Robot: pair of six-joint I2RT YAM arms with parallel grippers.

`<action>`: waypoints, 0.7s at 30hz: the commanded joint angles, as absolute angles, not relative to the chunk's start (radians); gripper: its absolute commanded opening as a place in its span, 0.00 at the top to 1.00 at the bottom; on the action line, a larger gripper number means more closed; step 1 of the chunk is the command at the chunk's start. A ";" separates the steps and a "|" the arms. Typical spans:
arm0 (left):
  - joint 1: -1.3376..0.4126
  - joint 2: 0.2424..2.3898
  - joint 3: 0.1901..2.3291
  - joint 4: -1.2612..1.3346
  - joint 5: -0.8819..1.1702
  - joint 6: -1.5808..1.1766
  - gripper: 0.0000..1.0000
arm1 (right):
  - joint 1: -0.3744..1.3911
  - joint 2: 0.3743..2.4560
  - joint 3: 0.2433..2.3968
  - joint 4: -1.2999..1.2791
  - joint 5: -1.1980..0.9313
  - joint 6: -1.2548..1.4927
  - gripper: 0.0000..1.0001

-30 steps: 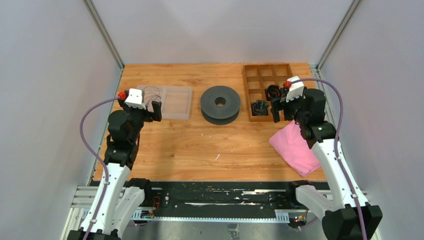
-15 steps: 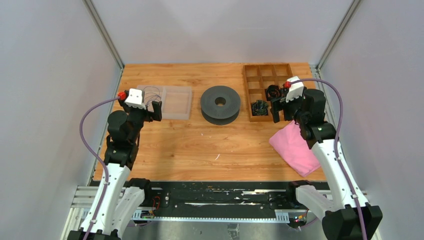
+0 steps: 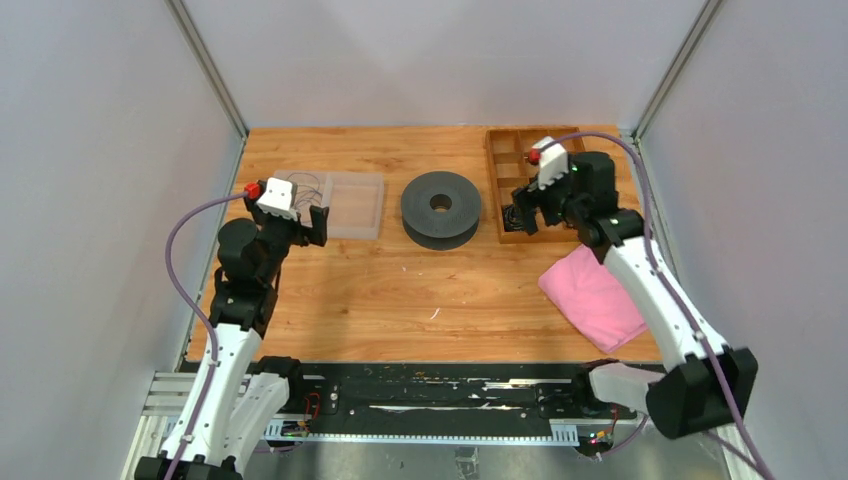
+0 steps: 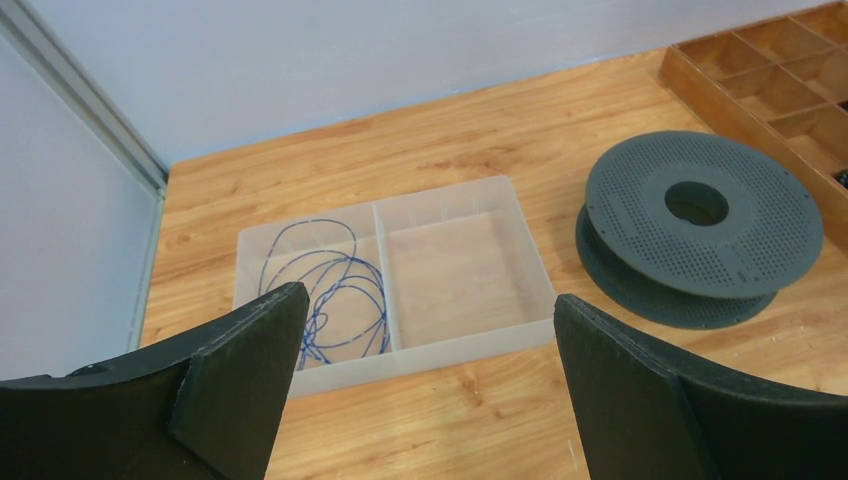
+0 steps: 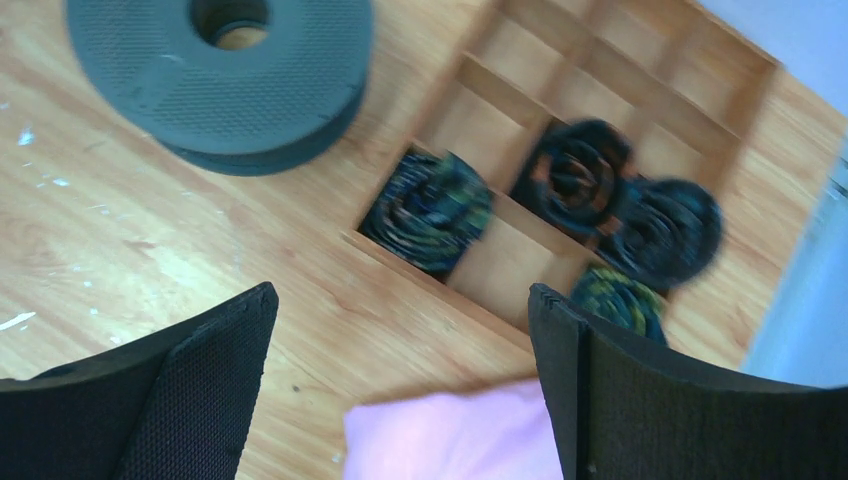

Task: Wrap the cables
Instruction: Move the cable reel to the center of the board.

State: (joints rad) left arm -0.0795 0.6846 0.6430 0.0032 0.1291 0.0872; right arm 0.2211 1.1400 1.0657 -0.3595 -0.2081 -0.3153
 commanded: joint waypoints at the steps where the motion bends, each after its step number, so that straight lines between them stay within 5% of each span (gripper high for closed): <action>1: -0.067 0.710 0.656 0.007 0.220 0.124 0.02 | 0.363 1.306 1.171 -0.427 -0.249 -0.385 0.06; 11: -0.068 0.757 0.648 0.015 0.239 0.130 0.02 | 0.614 1.771 1.477 -0.499 -0.299 -0.414 0.06; 21: -0.068 0.759 0.646 0.016 0.246 0.133 0.02 | 0.650 2.053 1.713 -0.558 -0.306 -0.432 0.06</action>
State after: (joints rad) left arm -0.0750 0.7624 0.6430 -0.0017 0.2295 0.1211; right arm 0.6384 2.0071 1.6424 -0.5087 -0.3122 -0.4023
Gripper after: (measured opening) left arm 0.980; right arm 0.943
